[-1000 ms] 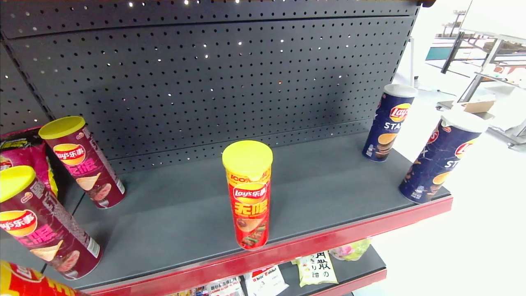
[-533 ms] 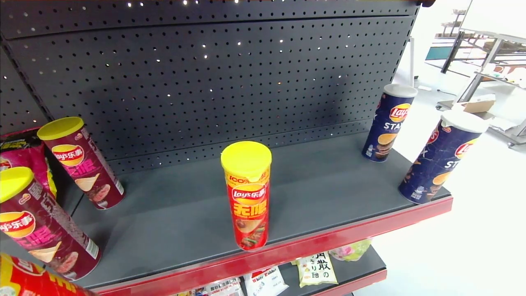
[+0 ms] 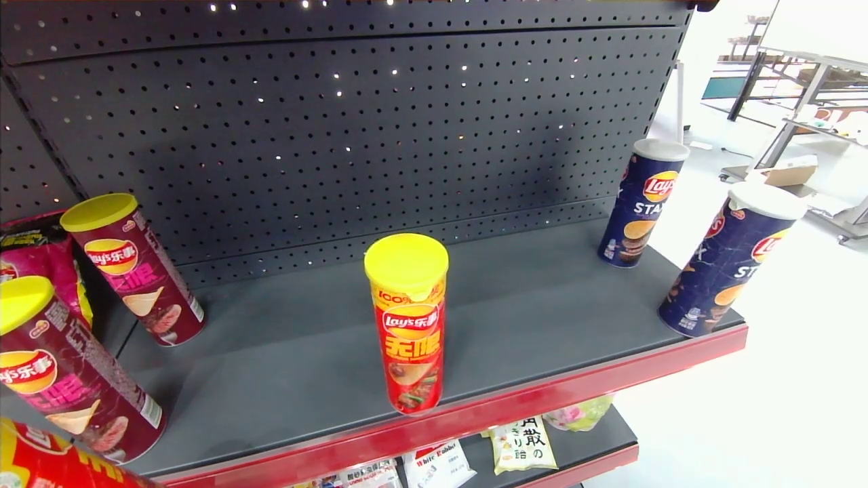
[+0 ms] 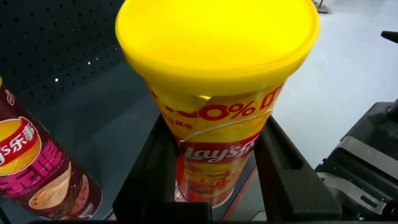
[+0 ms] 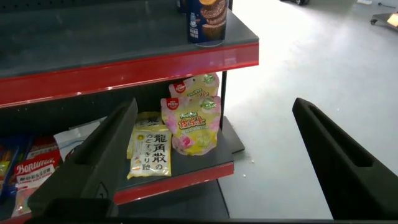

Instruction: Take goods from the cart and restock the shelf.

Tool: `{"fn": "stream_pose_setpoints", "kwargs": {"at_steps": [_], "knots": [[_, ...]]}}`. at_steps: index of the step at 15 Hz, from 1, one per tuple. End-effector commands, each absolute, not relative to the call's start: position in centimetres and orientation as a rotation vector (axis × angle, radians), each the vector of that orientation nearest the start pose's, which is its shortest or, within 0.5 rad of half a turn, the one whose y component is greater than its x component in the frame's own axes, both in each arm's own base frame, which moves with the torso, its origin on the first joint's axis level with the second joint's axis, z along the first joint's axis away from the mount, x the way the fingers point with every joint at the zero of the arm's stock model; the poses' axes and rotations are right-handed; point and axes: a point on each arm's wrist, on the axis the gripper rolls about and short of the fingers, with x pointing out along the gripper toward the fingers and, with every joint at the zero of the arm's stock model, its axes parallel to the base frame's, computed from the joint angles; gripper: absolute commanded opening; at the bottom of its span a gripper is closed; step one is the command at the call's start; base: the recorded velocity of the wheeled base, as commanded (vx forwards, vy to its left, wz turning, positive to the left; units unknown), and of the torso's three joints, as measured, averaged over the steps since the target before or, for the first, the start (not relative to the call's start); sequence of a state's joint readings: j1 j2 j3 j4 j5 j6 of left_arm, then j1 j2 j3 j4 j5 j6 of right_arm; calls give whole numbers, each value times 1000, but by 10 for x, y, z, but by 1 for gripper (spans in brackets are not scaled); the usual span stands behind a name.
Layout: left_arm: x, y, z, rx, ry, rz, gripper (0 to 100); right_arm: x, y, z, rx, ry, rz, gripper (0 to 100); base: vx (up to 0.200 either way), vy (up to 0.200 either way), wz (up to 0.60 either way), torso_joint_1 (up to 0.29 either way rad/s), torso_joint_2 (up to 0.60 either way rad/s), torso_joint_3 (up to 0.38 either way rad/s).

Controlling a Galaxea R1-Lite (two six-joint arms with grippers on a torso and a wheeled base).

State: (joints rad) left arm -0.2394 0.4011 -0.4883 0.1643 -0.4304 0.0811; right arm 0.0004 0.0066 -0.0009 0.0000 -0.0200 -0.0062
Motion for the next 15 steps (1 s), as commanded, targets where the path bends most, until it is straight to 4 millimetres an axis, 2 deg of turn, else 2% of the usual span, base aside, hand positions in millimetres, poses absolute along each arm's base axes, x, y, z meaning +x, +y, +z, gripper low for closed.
{"fn": "stream_pose_setpoints", "kwargs": {"at_steps": [1, 4, 7, 13, 14, 15], "knots": [[-7, -8, 200, 69, 68, -672, 0, -23, 0, 76, -8, -1, -18, 100, 0, 0, 0, 0, 0, 0], [8, -12, 208, 65, 101, -671, 0, -23, 0, 76, -8, -1, -18, 100, 0, 0, 0, 0, 0, 0], [31, -17, 212, 62, 145, -674, 0, -23, 0, 76, -8, -1, -18, 100, 0, 0, 0, 0, 0, 0], [105, -37, 225, 61, 227, -693, 0, -23, 0, 76, -8, -1, -18, 100, 0, 0, 0, 0, 0, 0], [106, -37, 225, 63, 228, -693, 0, -23, 0, 76, -8, -1, -18, 100, 0, 0, 0, 0, 0, 0], [125, -48, 227, 68, 243, -725, 0, -23, 0, 76, -8, -1, -18, 100, 0, 0, 0, 0, 0, 0]]}}
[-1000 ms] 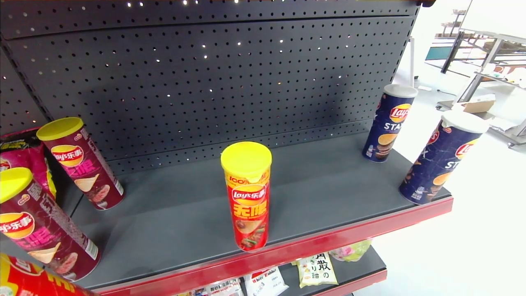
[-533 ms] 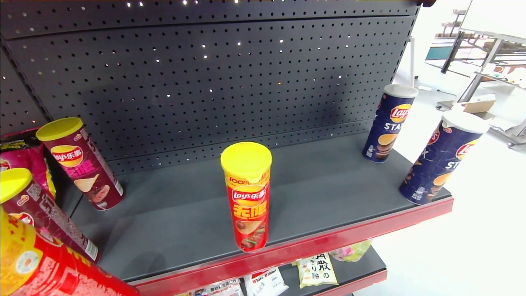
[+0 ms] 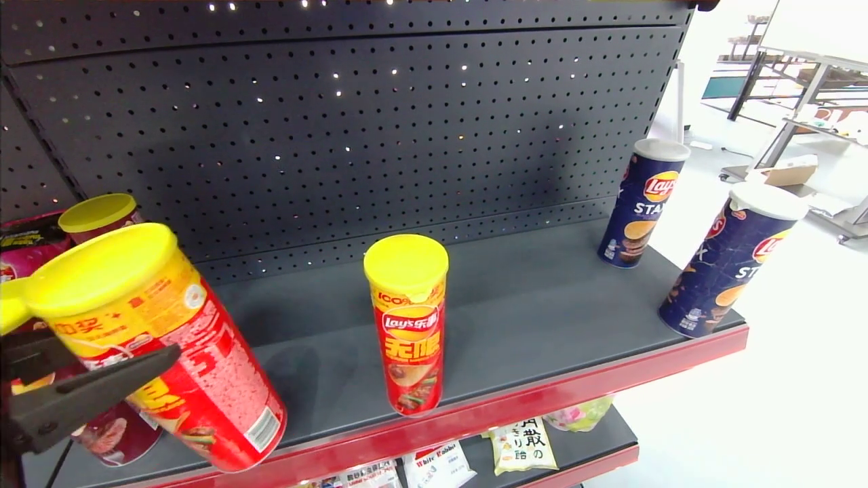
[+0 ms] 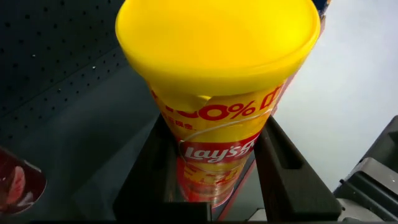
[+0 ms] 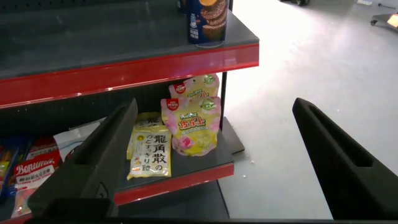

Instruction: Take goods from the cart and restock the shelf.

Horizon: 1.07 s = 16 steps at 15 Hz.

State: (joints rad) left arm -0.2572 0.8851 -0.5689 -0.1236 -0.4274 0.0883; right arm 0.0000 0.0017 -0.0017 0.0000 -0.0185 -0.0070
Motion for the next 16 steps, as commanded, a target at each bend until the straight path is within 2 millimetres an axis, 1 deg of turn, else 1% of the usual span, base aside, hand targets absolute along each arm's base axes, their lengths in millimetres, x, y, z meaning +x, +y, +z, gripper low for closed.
{"fn": "stream_pose_setpoints", "kwargs": {"at_steps": [1, 3, 4, 8, 10, 13, 14, 15, 16], "knots": [[132, -51, 229, 70, 246, -731, 0, -23, 0, 76, -8, -1, -18, 100, 0, 0, 0, 0, 0, 0], [145, -59, 229, 79, 257, -732, 0, -23, 0, 76, -8, -1, -18, 100, 0, 0, 0, 0, 0, 0], [159, -64, 229, 83, 256, -704, 0, -23, 0, 76, -8, -1, -18, 100, 0, 0, 0, 0, 0, 0], [196, -77, 221, 89, 214, -667, 0, -23, 0, 76, -8, -1, -18, 100, 0, 0, 0, 0, 0, 0], [210, -82, 217, 91, 204, -669, 0, -23, 0, 76, -8, -1, -18, 100, 0, 0, 0, 0, 0, 0], [227, -96, 215, 88, 191, -698, 0, -23, 0, 76, -8, -1, -18, 100, 0, 0, 0, 0, 0, 0], [232, -100, 215, 88, 178, -706, 0, -23, 0, 76, -8, -1, -18, 100, 0, 0, 0, 0, 0, 0], [232, -100, 215, 88, 178, -706, 0, -23, 0, 76, -8, -1, -18, 100, 0, 0, 0, 0, 0, 0], [244, -107, 211, 92, 159, -713, 0, -23, 0, 76, -8, -1, -18, 100, 0, 0, 0, 0, 0, 0]]}}
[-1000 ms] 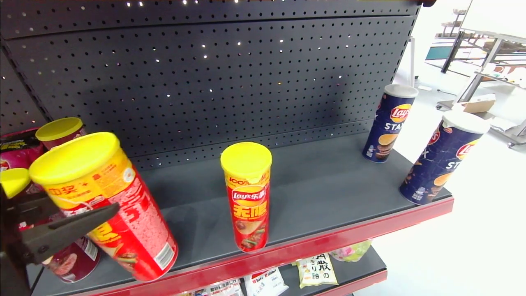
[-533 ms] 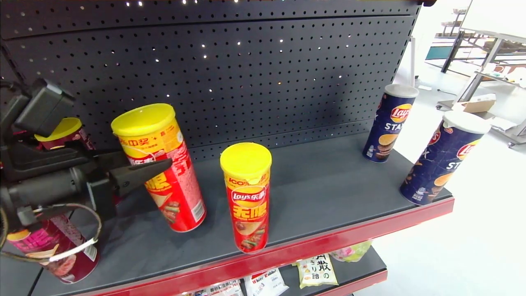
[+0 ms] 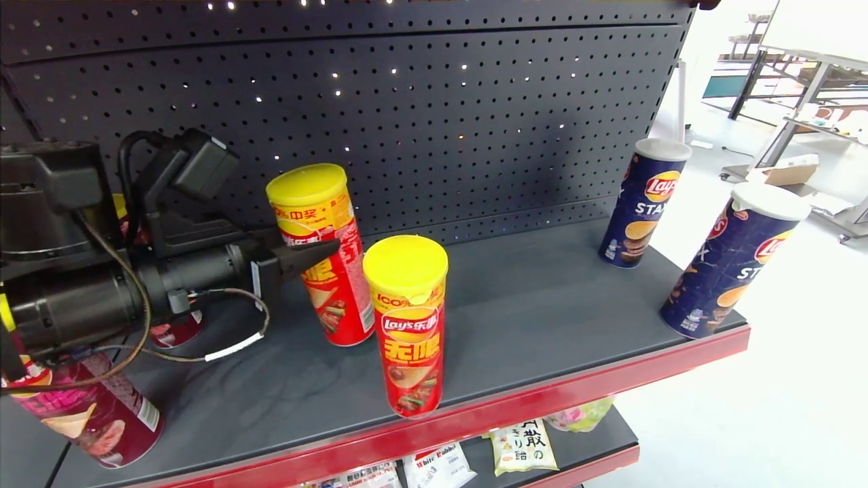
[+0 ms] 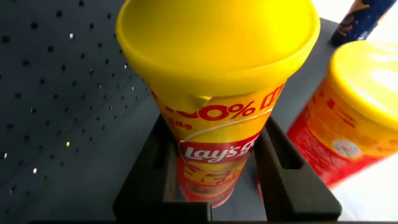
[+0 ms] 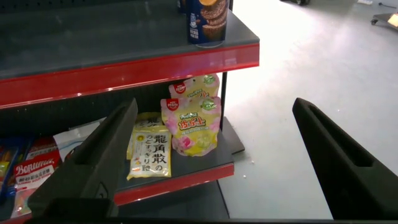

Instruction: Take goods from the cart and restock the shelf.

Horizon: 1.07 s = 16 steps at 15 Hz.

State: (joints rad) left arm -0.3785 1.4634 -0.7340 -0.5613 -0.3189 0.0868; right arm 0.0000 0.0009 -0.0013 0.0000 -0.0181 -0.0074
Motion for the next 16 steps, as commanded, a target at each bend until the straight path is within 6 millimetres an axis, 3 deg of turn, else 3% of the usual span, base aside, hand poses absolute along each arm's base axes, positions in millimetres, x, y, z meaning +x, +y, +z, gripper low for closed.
{"fn": "stream_pose_setpoints", "kwargs": {"at_steps": [1, 16], "knots": [[249, -110, 208, 93, 151, -713, 0, -23, 0, 76, -8, -1, -18, 100, 0, 0, 0, 0, 0, 0], [295, -142, 191, 147, 79, -711, 0, -23, 0, 76, -8, -1, -18, 100, 0, 0, 0, 0, 0, 0]]}}
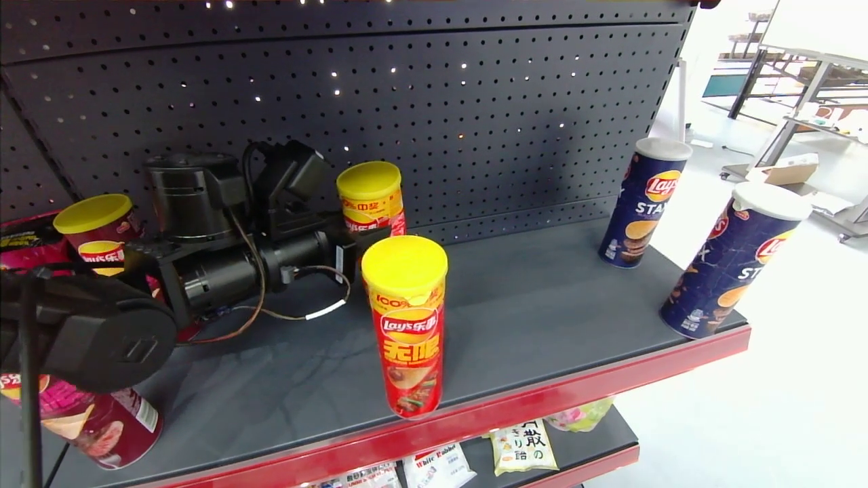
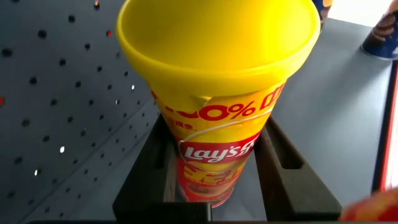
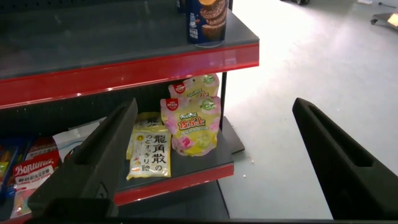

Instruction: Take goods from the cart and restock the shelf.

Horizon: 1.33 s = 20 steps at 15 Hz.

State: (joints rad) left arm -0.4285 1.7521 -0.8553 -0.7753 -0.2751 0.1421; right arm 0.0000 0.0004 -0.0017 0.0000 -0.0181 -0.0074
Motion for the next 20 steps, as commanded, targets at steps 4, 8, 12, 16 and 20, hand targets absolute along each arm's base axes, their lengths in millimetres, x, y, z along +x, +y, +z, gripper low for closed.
{"fn": "stream_pose_setpoints", "kwargs": {"at_steps": [4, 8, 12, 16, 20], "knots": [[294, -141, 188, 146, 94, -710, 0, -23, 0, 76, -8, -1, -18, 100, 0, 0, 0, 0, 0, 0], [295, -141, 187, 139, 100, -707, 0, -23, 0, 76, -8, -1, -18, 100, 0, 0, 0, 0, 0, 0], [291, -140, 191, 92, 109, -644, 0, -23, 0, 76, -8, -1, -18, 100, 0, 0, 0, 0, 0, 0], [283, -136, 187, 83, 133, -608, 0, -23, 0, 76, -8, -1, -18, 100, 0, 0, 0, 0, 0, 0], [276, -145, 192, 21, 136, -563, 0, -23, 0, 76, -8, -1, -18, 100, 0, 0, 0, 0, 0, 0]]}}
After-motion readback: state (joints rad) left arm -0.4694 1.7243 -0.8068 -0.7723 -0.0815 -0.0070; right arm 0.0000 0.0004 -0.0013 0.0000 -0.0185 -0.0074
